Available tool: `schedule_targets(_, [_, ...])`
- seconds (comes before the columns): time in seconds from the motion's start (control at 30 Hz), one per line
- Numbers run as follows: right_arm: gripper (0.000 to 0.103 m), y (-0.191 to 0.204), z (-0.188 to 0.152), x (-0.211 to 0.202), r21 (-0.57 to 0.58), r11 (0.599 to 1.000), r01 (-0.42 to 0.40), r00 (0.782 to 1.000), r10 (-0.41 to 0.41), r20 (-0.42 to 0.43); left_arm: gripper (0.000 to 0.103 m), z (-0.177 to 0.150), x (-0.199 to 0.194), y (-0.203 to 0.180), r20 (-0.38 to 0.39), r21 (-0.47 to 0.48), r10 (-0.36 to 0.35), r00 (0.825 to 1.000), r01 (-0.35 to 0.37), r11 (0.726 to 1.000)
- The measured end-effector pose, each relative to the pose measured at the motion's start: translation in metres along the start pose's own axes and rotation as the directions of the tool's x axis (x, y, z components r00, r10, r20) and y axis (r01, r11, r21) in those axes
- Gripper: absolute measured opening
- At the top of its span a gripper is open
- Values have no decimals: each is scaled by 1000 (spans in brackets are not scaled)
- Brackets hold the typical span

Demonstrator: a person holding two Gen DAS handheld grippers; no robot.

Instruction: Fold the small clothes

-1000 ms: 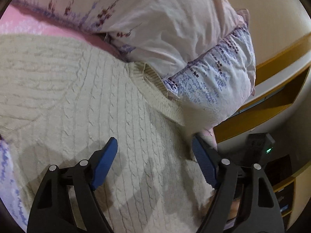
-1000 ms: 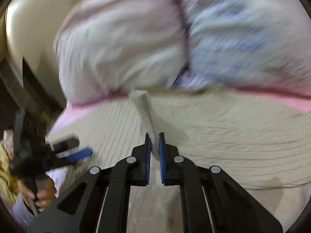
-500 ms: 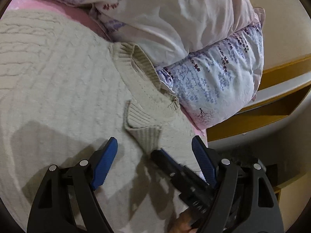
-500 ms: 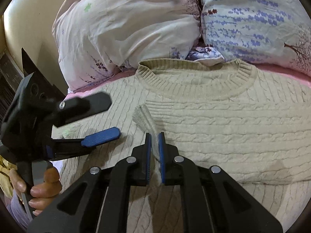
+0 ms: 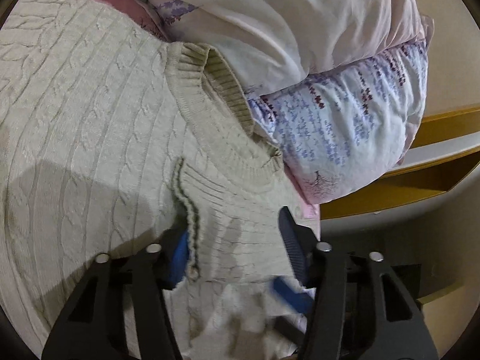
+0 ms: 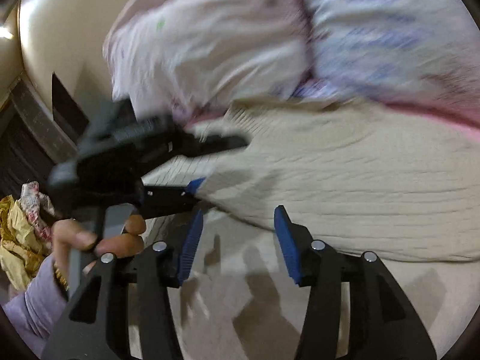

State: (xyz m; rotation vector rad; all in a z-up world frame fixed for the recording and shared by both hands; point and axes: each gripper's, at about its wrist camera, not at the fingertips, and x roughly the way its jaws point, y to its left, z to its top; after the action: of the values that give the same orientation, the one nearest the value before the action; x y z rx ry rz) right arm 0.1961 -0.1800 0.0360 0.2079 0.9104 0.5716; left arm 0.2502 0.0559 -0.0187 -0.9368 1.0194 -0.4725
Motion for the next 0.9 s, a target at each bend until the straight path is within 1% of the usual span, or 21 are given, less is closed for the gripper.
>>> schedule_targets(0.03, [52, -6, 1, -9, 7, 1000, 21, 1000, -21, 21, 45, 1, 1, 0, -1, 5, 3, 1000, -3, 1000])
schedule_targets(0.07, [54, -20, 2, -27, 35, 997, 62, 996, -64, 60, 37, 2, 3, 0, -3, 11, 10, 1000, -10, 1000])
schedule_targets(0.1, [55, -38, 3, -42, 81, 992, 99, 990, -107, 91, 23, 2, 4, 0, -6, 20, 20, 1000, -20, 1000])
schedule_targets(0.13, [55, -51, 4, -52, 120, 985, 122, 985, -135, 106, 17, 4, 5, 0, -9, 34, 34, 999, -33, 999])
schedule_targets(0.17, [55, -76, 5, -68, 196, 967, 161, 975, -187, 122, 6, 7, 5, -1, -8, 46, 32, 999, -32, 998])
schedule_targets(0.23, [55, -107, 7, -86, 283, 939, 197, 960, -243, 136, 6, 12, 1, -4, 2, 73, 36, 999, -36, 997])
schedule_targets(0.27, [55, -126, 4, -99, 341, 913, 224, 948, -285, 139, 6, 16, -4, -6, 17, 93, 37, 999, -38, 995])
schedule_targets(0.3, [55, -138, 0, -108, 371, 895, 247, 940, -315, 132, 6, 20, -8, -8, 33, 107, 39, 999, -43, 993])
schedule_targets(0.33, [55, -145, -2, -110, 387, 884, 262, 935, -332, 126, 6, 23, -15, -9, 59, 121, 51, 997, -58, 991])
schedule_targets(0.37, [55, -157, -6, -117, 414, 864, 287, 926, -361, 112, 6, 28, -22, -9, 91, 134, 66, 994, -77, 988])
schedule_targets(0.4, [55, -162, -11, -119, 428, 853, 298, 922, -373, 101, 5, 30, -26, -9, 105, 137, 75, 992, -89, 987])
schedule_targets(0.47, [55, -174, -21, -121, 458, 837, 298, 924, -373, 81, 5, 36, -36, 0, 131, 123, 99, 986, -115, 986])
schedule_targets(0.53, [55, -181, -29, -117, 473, 835, 281, 934, -351, 64, 5, 39, -41, 7, 145, 111, 124, 982, -141, 984])
schedule_targets(0.67, [55, -182, -32, -97, 473, 837, 274, 946, -324, 26, 5, 36, -43, 17, 138, 106, 156, 978, -172, 979])
schedule_targets(0.77, [55, -182, -29, -80, 475, 838, 268, 953, -302, -5, 5, 34, -39, 20, 124, 108, 170, 978, -184, 977])
schedule_targets(0.8, [46, -183, -28, -76, 470, 839, 273, 954, -300, -18, 5, 33, -38, 21, 120, 108, 175, 977, -189, 976])
schedule_targets(0.83, [34, -182, -28, -72, 458, 842, 284, 952, -305, -30, 5, 33, -38, 23, 114, 105, 181, 977, -193, 976])
schedule_targets(0.87, [23, -179, -28, -66, 433, 840, 328, 939, -338, -56, 5, 32, -37, 25, 109, 103, 186, 977, -197, 975])
schedule_targets(0.9, [23, -177, -28, -64, 410, 839, 358, 928, -368, -59, 5, 31, -36, 25, 107, 104, 190, 976, -201, 974])
